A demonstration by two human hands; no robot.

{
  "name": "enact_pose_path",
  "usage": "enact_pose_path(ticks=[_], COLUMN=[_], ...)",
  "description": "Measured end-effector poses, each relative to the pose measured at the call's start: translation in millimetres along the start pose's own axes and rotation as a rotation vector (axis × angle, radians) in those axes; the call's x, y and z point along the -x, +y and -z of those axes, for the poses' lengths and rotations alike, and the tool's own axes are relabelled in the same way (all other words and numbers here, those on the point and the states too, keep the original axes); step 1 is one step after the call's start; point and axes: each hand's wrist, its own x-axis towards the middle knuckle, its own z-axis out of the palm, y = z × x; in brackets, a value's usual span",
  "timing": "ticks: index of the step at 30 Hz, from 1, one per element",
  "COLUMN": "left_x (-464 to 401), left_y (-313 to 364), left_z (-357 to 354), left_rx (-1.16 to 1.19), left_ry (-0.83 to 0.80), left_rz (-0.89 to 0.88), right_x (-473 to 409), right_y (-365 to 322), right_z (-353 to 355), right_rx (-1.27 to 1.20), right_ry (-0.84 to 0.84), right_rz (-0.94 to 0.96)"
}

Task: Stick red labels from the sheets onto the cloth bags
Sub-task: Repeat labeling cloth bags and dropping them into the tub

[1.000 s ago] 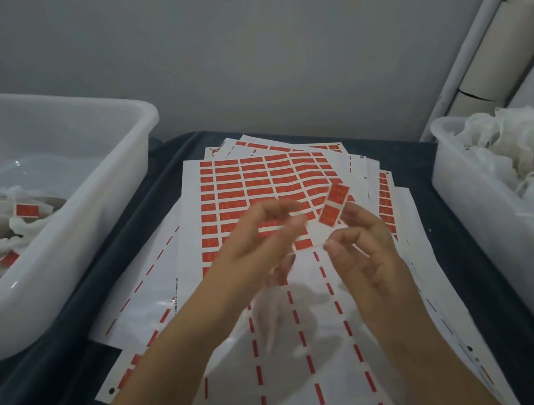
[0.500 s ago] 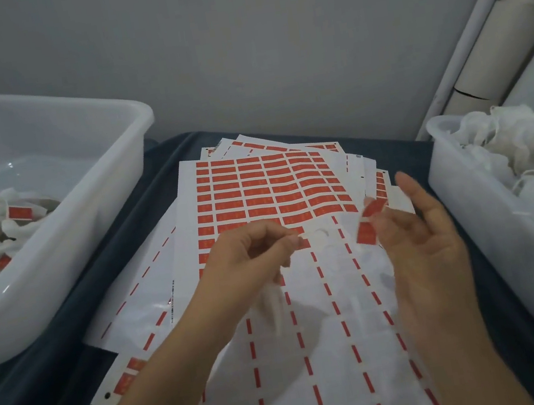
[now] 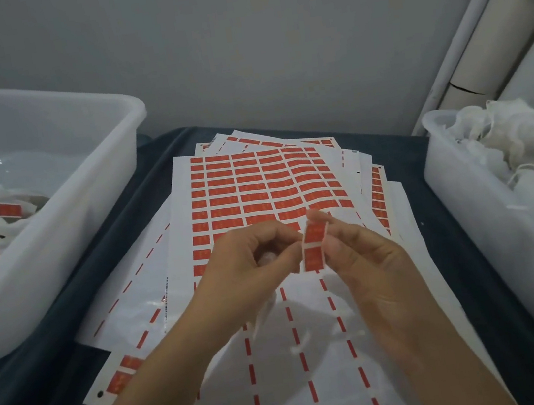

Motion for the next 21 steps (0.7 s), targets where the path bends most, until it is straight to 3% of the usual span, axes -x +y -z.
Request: enact_pose_path(ticks=[21], left_x=[1.3], left_y=[2.1], left_z=[2.7], left_rx=[-0.018], left_ry=[-0.056], left_rz=[-0.014], right_x=[-5.1], right_y=[8.8], right_z=[2.9], right_rx=[0.096], right_ry=[0.137], right_rz=[0.149])
